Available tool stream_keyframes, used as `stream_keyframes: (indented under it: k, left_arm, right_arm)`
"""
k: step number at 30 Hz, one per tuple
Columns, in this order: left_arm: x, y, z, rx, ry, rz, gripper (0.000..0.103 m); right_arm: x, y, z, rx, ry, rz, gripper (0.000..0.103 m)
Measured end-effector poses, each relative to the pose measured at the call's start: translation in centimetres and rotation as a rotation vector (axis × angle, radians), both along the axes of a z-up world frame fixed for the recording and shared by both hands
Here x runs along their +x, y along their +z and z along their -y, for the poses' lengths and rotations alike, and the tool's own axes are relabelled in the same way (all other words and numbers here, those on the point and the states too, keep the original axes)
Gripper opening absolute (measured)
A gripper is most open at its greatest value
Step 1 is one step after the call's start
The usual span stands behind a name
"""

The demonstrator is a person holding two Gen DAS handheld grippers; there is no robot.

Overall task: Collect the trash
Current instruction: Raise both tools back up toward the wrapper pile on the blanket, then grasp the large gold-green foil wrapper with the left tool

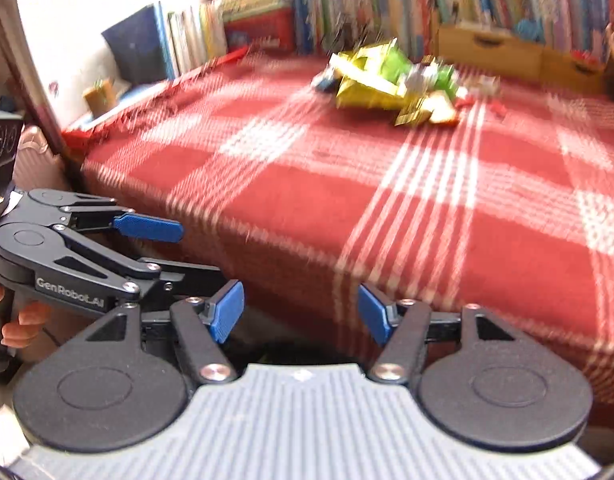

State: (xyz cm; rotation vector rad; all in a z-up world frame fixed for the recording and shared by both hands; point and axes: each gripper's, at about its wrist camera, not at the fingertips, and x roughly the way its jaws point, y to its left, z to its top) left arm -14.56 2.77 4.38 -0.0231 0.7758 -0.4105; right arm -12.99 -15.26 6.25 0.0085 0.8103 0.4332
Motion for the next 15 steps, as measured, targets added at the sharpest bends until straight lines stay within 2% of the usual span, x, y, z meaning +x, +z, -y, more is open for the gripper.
stream_keyframes:
  k: [3, 6, 8, 12, 15]
  left_arm:
    - [1.7, 1.5, 0.2, 0.013, 0.034, 0.065, 0.083]
    - [4.4, 2.5, 0.3, -0.005, 0.071, 0.100, 0.082]
    - [6.5, 2.8, 0.2, -0.038, 0.099, 0.095, 0.074]
    - [12.3, 2.7, -0.2, -0.166, 0.160, 0.049, 0.060]
    - [16.4, 2.6, 0.2, -0.212, 0.204, 0.015, 0.056]
  right_arm:
    - [1.5, 1.4, 0.5, -0.012, -0.074, 0.076, 0.076]
    - [3.5, 2.1, 1.3, -0.037, -0.140, 0.113, 0.076]
    - [4.7, 2.0, 1.7, -0.053, -0.176, 0.122, 0.076]
    - [7.7, 1.2, 2.4, -0.085, -0.226, 0.140, 0.076]
    - [10.0, 0.3, 2.1, -0.112, -0.263, 0.165, 0.076]
